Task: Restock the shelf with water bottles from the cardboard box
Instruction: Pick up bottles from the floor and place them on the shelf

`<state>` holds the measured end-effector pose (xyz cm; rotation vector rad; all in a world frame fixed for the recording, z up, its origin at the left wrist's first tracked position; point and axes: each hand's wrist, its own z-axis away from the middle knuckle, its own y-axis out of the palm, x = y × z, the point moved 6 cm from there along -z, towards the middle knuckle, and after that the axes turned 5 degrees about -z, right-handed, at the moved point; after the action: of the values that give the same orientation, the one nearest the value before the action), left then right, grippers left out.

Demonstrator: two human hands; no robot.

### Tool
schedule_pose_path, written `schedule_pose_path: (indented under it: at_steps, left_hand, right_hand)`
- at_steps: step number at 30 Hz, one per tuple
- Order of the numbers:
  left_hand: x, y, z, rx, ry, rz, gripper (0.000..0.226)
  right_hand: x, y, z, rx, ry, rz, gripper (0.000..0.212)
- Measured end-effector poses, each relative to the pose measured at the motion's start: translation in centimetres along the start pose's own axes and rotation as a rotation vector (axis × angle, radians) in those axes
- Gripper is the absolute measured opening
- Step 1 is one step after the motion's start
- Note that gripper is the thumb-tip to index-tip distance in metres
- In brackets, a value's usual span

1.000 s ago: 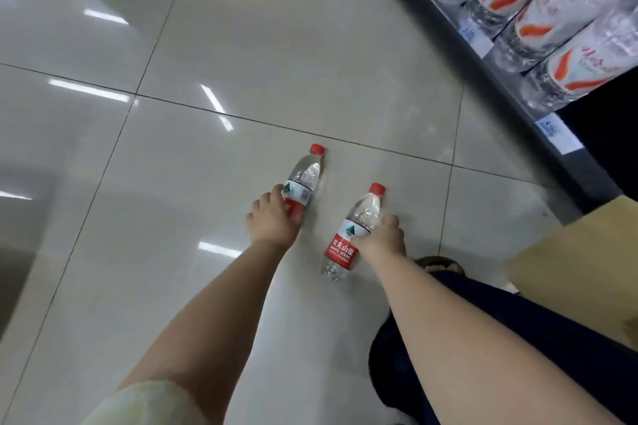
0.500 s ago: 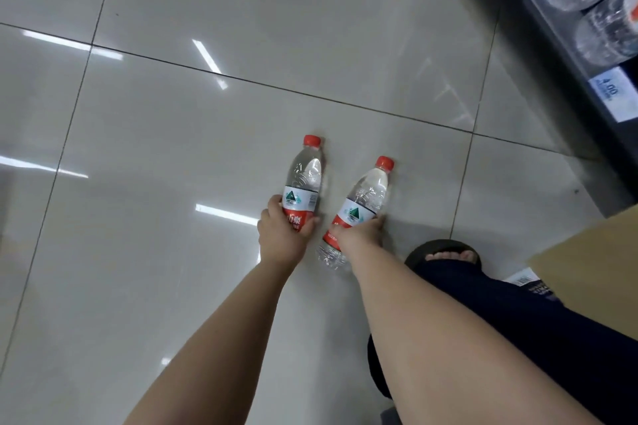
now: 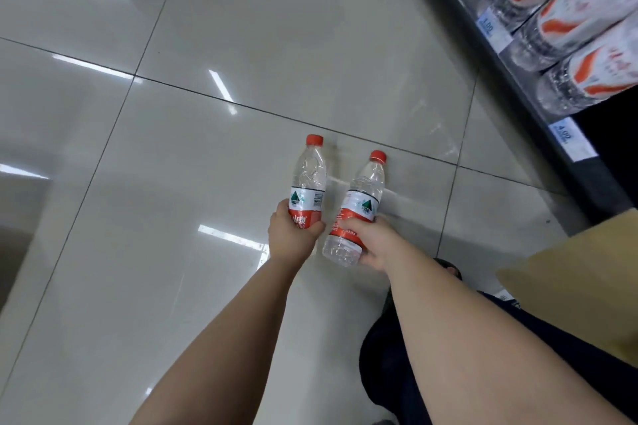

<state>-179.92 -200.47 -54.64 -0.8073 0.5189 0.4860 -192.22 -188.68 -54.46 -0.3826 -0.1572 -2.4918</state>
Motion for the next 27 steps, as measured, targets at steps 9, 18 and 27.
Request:
schedule_pose_path:
  at_steps: [9,18,27]
  left_hand:
    - [-15.0,-3.8,9.0,0.160,0.228,0.319,0.049]
    - [-27.9,-2.4,22.5,0.573,0.372,0.550,0.033]
    - [-36.8,3.8,38.5,0.790,0.625,0.414,0.061]
  right_hand:
    - [10.9,-6.0,14.8,-0.013,-0.393,0.157,0.061]
    - [14.6,-19.2,33.1,-0.167,-0.751,0.091,0.048]
    - [8.4,-32.0,46.0,-0.406,-0.954,-0.068,0.059]
